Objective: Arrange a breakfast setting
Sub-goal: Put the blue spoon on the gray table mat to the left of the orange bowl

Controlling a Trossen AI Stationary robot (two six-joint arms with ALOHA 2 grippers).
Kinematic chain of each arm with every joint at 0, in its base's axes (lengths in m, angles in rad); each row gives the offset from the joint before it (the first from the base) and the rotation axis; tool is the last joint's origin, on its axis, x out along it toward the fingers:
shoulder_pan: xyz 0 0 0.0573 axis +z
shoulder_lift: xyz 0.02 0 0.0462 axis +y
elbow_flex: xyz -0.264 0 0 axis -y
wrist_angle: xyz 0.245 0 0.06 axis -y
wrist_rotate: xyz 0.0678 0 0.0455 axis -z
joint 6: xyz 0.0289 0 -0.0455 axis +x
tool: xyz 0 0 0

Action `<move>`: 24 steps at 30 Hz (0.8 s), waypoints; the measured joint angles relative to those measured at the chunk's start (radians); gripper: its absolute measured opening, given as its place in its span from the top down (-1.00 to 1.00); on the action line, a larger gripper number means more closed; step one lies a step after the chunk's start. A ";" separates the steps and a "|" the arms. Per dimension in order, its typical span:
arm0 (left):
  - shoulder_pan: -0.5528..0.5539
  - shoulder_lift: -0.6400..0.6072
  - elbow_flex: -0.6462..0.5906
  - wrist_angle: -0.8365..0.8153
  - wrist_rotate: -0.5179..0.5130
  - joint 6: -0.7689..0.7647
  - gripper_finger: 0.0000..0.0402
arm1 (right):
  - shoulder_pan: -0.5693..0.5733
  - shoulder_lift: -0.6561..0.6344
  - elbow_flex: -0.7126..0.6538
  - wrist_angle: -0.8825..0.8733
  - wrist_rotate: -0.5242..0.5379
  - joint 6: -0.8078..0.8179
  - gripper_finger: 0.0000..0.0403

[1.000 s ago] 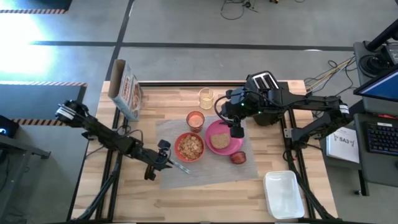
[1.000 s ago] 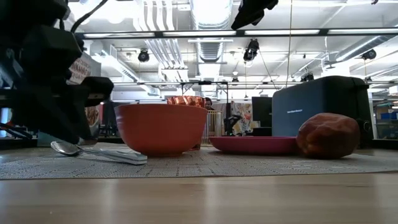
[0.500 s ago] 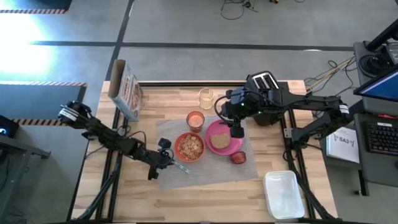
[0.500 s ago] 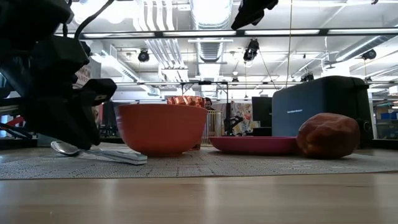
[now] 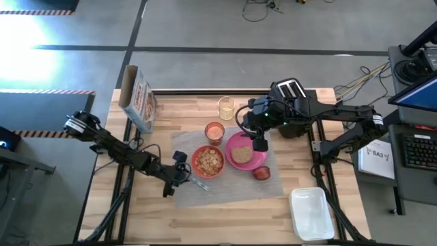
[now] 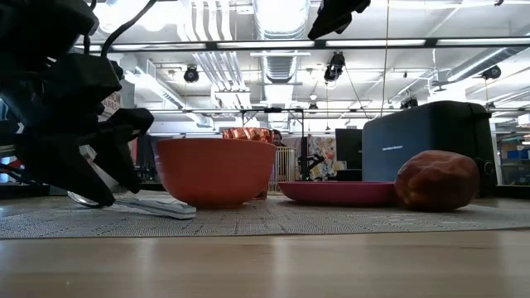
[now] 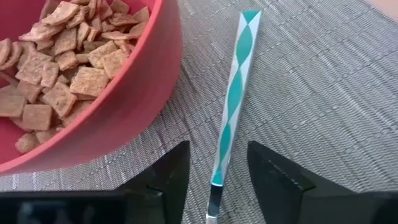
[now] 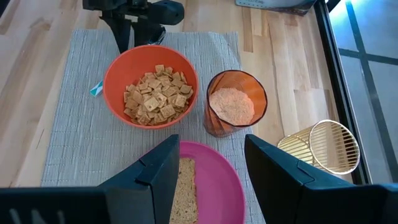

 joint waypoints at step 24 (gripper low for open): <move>0.002 -0.001 0.001 -0.013 0.031 -0.028 0.78 | 0.000 0.000 0.000 0.000 0.000 0.000 0.15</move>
